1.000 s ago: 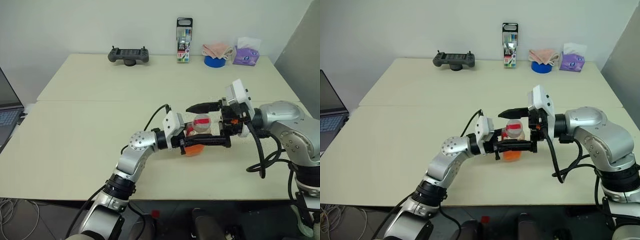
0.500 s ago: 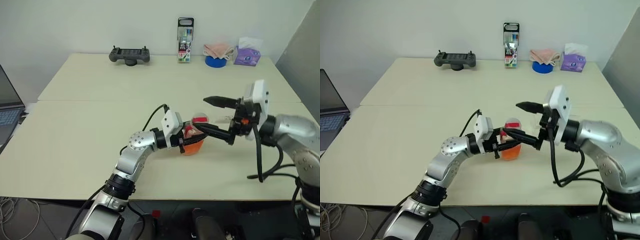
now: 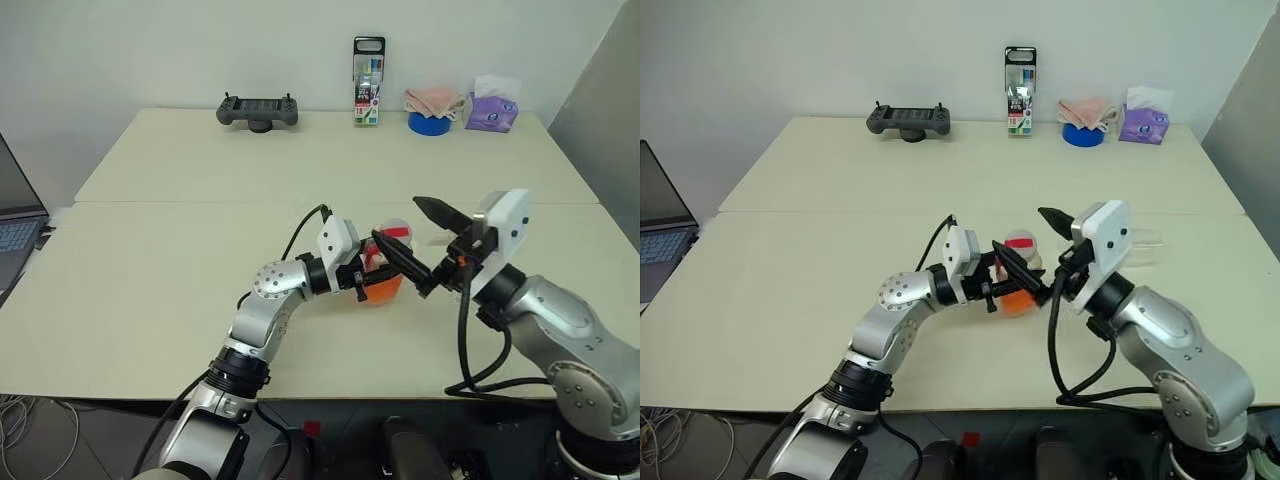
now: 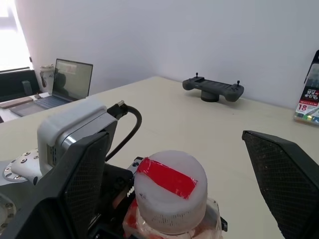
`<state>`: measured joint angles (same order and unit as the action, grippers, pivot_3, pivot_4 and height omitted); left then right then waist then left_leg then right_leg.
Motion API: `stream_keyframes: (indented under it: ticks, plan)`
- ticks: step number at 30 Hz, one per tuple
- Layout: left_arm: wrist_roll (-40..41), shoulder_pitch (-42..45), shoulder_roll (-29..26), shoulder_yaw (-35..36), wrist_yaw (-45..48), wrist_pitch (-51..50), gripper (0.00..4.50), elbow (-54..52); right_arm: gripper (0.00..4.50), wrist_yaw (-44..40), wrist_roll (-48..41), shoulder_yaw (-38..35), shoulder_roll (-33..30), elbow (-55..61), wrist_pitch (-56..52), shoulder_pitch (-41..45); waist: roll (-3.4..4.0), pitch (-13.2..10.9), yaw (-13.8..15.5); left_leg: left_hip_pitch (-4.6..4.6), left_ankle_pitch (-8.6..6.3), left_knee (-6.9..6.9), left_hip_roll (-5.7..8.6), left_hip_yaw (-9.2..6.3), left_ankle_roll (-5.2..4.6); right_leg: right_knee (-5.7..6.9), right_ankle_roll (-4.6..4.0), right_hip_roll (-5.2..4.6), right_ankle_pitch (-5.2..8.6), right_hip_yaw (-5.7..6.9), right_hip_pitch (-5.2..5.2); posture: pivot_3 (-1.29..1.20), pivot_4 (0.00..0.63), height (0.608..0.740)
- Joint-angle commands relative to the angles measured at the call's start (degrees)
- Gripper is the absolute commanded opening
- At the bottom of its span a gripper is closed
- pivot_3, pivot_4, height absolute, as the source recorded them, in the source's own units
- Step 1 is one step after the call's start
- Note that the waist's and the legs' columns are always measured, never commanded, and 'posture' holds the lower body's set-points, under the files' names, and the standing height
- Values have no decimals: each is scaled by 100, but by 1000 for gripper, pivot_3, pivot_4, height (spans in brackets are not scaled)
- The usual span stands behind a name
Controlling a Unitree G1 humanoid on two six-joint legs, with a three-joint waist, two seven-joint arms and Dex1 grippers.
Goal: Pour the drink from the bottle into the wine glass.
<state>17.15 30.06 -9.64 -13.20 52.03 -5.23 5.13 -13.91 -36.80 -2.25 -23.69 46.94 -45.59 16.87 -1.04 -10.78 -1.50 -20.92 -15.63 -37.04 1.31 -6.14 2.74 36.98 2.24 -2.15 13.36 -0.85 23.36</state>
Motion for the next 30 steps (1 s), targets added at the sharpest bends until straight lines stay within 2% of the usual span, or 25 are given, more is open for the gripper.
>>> stream_keyframes:
  ticks: [1, 10, 19, 24, 28, 30]
  plan:
    - [53, 126, 69, 46, -9, 97, 1680, -200, 4500, 44, 242, 108, -78, 114, 145, -36, 0, 0, -1, 0, 0, 0, 0, 0, 0, 0, 0, 0, 0, 0, 0, 0, 150, 740]
    - [14, 131, 44, 90, 15, 163, 1680, -57, 4500, 168, 689, 399, -94, 32, 56, 41, 0, 0, -2, 0, 0, 1, -1, -1, 0, 0, 0, 1, 0, 1, 0, 0, 150, 740]
    - [0, 167, 5, 82, 47, 177, 1680, 11, 1642, 168, 694, 269, -3, 0, 57, 68, 0, 0, -3, 0, 0, 0, 0, -1, 0, 1, 0, 1, 0, 1, 0, 0, 150, 740]
    - [-24, 152, 32, 58, 18, 174, 1680, 25, 1613, -18, 502, -7, -41, -36, 139, 92, 0, 0, -3, 0, 0, 0, 0, 0, 0, -1, 0, 1, 0, 0, 0, 0, 150, 740]
    - [-112, 142, -8, 64, -17, 232, 1680, 126, 1607, 156, 170, -743, 69, -245, 164, 341, 0, 0, -4, 0, 0, -1, 0, 1, 0, 2, 0, 1, 0, 0, 0, 0, 150, 740]
    - [-125, 149, -15, 133, -70, 295, 1680, 168, 1604, 419, 344, -1213, 8, -508, 124, 225, 0, 0, 0, 0, 0, -1, 0, 0, -1, 2, 0, 1, 0, 0, 0, 0, 150, 740]
